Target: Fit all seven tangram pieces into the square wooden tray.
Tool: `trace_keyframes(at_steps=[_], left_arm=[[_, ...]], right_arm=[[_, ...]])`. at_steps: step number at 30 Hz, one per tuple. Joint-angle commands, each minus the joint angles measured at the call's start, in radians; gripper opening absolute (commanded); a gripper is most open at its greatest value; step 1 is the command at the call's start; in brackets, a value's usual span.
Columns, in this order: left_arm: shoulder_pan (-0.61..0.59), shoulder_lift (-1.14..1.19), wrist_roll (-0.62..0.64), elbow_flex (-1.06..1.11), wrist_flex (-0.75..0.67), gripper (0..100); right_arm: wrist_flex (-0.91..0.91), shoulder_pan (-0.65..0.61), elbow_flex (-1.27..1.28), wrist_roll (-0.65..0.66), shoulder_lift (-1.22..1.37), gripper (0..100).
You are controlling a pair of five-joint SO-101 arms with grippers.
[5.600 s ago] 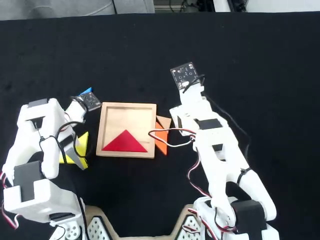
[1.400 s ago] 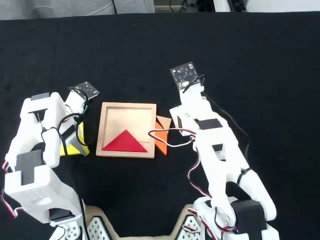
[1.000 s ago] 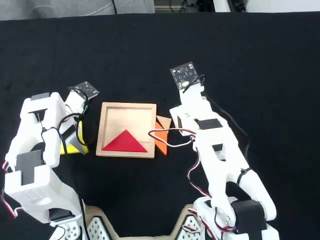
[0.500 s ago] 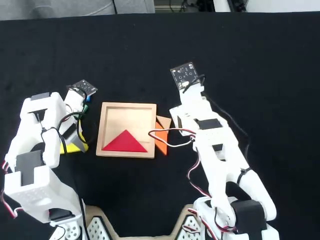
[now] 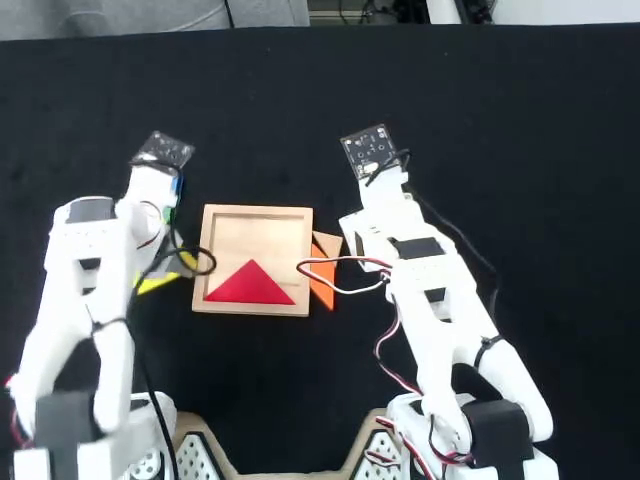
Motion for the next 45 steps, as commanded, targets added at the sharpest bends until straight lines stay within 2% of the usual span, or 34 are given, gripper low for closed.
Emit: trace_keyframes(at_steps=[1, 4, 8, 13, 19, 34, 39, 45], left_arm=[[0.117, -0.157, 0.181, -0.054, 0.12, 28], [0.203, -0.181, 0.319, -0.11, 0.158, 28], [0.28, -0.124, 0.457, -0.165, 0.157, 28], [0.294, 0.051, 0.554, -0.205, 0.048, 28], [0.289, 0.233, 0.56, -0.237, -0.072, 28], [0.268, 0.305, 0.559, -0.263, -0.068, 29], [0.266, 0.313, 0.565, -0.26, -0.057, 38], [0.266, 0.307, 0.559, -0.262, -0.054, 38]], right_arm=[[-0.018, 0.009, -0.005, 0.009, -0.004, 1.7], [-0.018, 0.015, -0.005, 0.009, -0.005, 1.6], [-0.02, 0.098, -0.024, 0.0, -0.007, 1.5], [-0.021, 0.158, -0.039, -0.092, -0.005, 1.5], [-0.084, 0.161, -0.01, -0.098, -0.001, 1.5], [-0.097, 0.141, -0.002, -0.097, -0.001, 1.6], [-0.097, 0.138, -0.001, -0.097, -0.001, 1.8], [-0.097, 0.138, -0.001, -0.097, -0.001, 1.8]])
